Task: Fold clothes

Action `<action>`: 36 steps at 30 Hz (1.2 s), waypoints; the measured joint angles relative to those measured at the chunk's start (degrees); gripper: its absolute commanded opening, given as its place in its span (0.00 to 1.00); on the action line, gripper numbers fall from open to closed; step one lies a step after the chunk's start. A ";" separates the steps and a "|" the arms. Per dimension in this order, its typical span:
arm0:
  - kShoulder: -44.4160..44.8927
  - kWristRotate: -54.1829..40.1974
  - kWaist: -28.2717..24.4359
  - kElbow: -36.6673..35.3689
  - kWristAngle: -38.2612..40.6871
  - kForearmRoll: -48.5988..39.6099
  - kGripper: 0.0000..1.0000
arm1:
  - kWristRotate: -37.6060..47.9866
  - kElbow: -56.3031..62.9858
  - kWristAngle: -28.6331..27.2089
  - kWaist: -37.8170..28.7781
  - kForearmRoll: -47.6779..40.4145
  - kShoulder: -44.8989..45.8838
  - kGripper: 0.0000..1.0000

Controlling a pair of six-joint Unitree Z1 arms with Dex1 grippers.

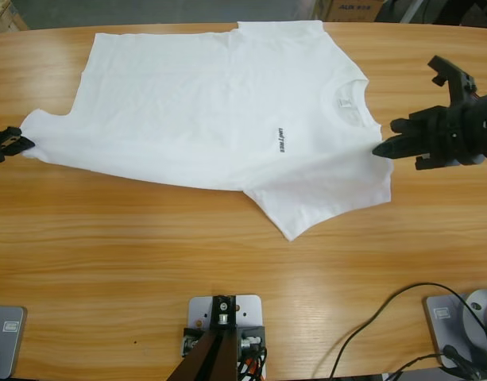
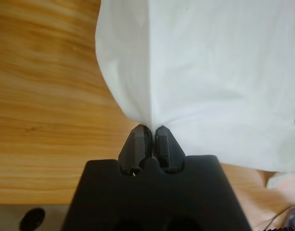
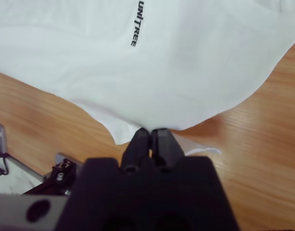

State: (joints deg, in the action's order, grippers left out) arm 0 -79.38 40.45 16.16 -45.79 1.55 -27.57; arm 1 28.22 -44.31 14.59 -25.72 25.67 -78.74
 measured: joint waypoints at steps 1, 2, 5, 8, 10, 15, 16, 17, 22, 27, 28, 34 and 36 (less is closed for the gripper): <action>-0.23 -0.18 -0.20 -0.56 0.06 -0.26 0.00 | -0.57 -0.56 0.28 0.77 0.18 -0.57 0.00; -0.43 -0.34 -0.42 -1.02 0.12 -0.49 0.00 | -1.15 -0.89 0.57 1.67 0.34 -1.07 0.00; -0.96 -1.05 -1.14 -1.87 0.36 -1.06 0.00 | -2.66 -1.26 1.36 4.12 1.00 -1.56 0.00; -2.13 -1.84 -1.71 -3.14 0.61 -1.89 0.00 | -4.17 -2.37 1.81 6.20 1.61 -2.08 0.00; -2.80 -2.07 -1.95 -3.83 0.67 -2.23 0.00 | -5.13 -3.29 2.07 7.44 1.80 -2.91 0.00; -3.72 -2.27 -2.17 -4.39 0.70 -2.54 0.00 | -7.06 -5.07 2.42 9.13 2.70 -4.96 0.00; -3.98 -2.31 -2.19 -4.65 0.70 -2.56 0.00 | -7.39 -5.97 2.48 9.30 2.96 -5.45 0.00; -4.23 -2.37 -2.23 -5.00 0.70 -2.60 0.00 | -7.69 -6.69 2.55 9.40 3.16 -6.07 0.00; -5.39 -3.01 -2.85 -6.79 0.79 -2.95 0.00 | -8.85 -9.47 3.01 10.21 3.90 -8.69 0.00; -6.66 -4.70 -3.80 -9.25 1.82 -3.74 0.00 | -10.41 -12.08 3.48 11.09 4.54 -11.39 0.00; -7.13 -4.96 -3.91 -9.67 1.95 -3.88 0.00 | -10.64 -12.31 3.54 11.45 4.68 -11.90 0.00; -9.49 -6.00 -4.14 -11.89 2.04 -4.35 0.00 | -12.12 -14.00 3.58 13.17 5.09 -13.90 0.00; -10.19 -6.55 -4.16 -12.22 2.09 -4.40 0.00 | -12.69 -14.81 3.68 13.65 5.29 -14.89 0.00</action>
State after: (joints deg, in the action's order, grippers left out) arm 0 -89.57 33.90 12.00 -58.01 3.64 -31.97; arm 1 15.53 -59.12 18.27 -12.07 30.96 -93.63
